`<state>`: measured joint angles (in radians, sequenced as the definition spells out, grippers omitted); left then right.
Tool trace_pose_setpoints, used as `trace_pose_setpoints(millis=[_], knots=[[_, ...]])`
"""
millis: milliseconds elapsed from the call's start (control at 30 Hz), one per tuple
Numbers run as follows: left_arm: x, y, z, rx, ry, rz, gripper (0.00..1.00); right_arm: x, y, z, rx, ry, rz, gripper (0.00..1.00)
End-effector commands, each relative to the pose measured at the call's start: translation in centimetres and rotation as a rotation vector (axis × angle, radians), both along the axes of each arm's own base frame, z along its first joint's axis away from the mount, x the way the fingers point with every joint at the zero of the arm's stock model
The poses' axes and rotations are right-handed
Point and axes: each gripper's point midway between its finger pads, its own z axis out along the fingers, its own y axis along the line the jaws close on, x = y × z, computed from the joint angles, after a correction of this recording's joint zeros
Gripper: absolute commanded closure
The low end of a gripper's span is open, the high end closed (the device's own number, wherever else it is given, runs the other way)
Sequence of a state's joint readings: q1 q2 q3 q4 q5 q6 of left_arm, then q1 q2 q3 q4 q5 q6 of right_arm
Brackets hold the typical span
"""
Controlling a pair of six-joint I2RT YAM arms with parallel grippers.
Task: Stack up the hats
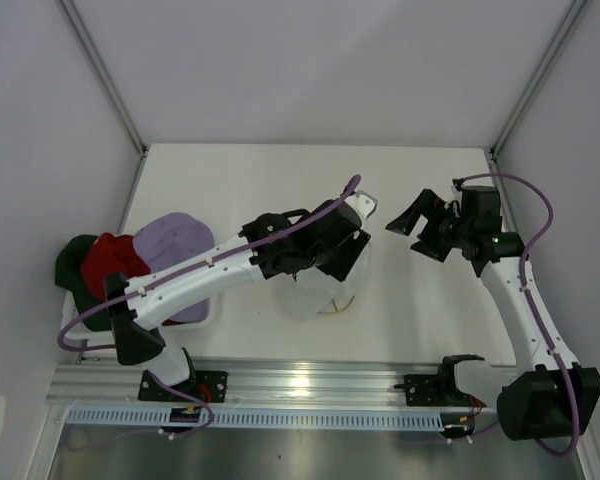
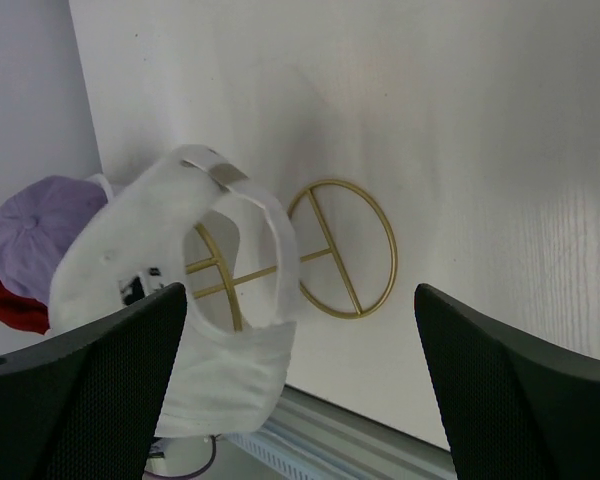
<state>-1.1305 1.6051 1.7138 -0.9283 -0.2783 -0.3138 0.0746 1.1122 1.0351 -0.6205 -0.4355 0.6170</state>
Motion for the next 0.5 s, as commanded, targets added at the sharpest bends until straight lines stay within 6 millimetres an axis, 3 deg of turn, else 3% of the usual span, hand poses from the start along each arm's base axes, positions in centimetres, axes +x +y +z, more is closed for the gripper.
trace_pose_setpoints(millis=[0, 67, 100, 133, 200, 300, 333, 400, 433, 467], knots=[[0.0, 0.2, 2.1, -0.066, -0.024, 0.047, 0.37, 0.3, 0.5, 0.1, 0.022, -0.028, 0.009, 0.0], [-0.1, 0.6, 4.1, -0.124, -0.042, 0.067, 0.22, 0.2, 0.8, -0.2, 0.014, -0.024, 0.02, 0.0], [-0.2, 1.2, 5.9, -0.174, -0.058, 0.085, 0.06, 0.3, 1.0, -0.2, 0.006, -0.028, 0.026, 0.0], [-0.2, 1.5, 7.3, -0.211, -0.075, 0.094, 0.02, 0.1, 1.6, -0.2, -0.005, -0.031, 0.044, 0.0], [-0.4, 2.6, 10.4, -0.296, -0.104, 0.121, 0.0, 0.0, 2.4, -0.6, -0.026, -0.034, 0.075, 0.0], [-0.6, 4.6, 13.4, -0.417, -0.092, 0.177, 0.0, -0.3, 3.8, -1.9, -0.078, -0.015, 0.121, 0.01], [0.0, 5.9, 13.9, -0.443, -0.085, 0.219, 0.01, -0.3, 3.8, -2.3, -0.106, -0.015, 0.131, 0.01], [0.1, 7.7, 12.9, -0.473, -0.025, 0.295, 0.0, -0.5, 3.7, -3.0, -0.141, 0.017, 0.136, 0.02], [0.5, 10.3, 14.1, -0.531, -0.04, 0.356, 0.0, -0.2, 3.3, -3.1, -0.168, 0.017, 0.124, 0.02], [0.6, 11.3, 11.4, -0.501, -0.002, 0.393, 0.0, -0.2, 2.9, -3.2, -0.183, 0.024, 0.113, 0.02]])
